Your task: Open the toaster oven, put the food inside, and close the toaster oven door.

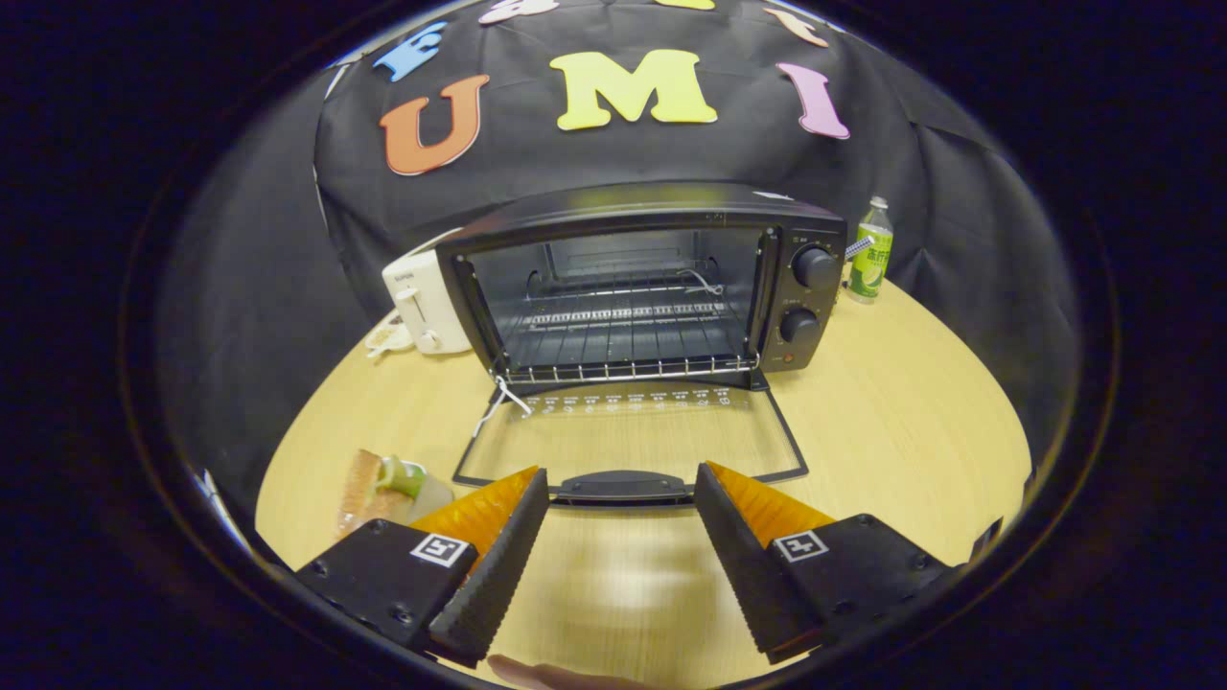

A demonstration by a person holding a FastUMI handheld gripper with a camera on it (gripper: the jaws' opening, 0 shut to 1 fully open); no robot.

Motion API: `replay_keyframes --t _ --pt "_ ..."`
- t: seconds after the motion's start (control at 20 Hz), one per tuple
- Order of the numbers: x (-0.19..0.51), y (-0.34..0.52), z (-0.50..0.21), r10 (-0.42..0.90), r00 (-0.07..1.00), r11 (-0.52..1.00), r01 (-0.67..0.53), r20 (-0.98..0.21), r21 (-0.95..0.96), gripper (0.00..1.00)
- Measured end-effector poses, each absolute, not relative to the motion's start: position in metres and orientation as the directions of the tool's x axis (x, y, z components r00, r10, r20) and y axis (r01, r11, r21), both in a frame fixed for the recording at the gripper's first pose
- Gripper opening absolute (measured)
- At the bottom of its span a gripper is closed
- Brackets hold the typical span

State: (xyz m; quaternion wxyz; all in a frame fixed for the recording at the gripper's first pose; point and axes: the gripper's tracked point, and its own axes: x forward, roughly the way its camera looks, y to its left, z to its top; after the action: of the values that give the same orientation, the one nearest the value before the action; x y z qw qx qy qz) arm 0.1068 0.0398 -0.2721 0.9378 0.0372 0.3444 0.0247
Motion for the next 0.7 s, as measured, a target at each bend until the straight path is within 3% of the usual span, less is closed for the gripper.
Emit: replay_keyframes --t 0.45,0.55,0.7 --pt "0.072 0.102 -0.229 0.321 0.672 0.947 -0.224 -0.667 0.229 1.0" --pt "0.073 0.114 -0.228 0.351 0.656 0.936 -0.22 -0.668 0.276 1.0" --pt "0.055 0.138 -0.238 0.44 0.519 0.898 -0.245 -0.733 0.366 0.97"
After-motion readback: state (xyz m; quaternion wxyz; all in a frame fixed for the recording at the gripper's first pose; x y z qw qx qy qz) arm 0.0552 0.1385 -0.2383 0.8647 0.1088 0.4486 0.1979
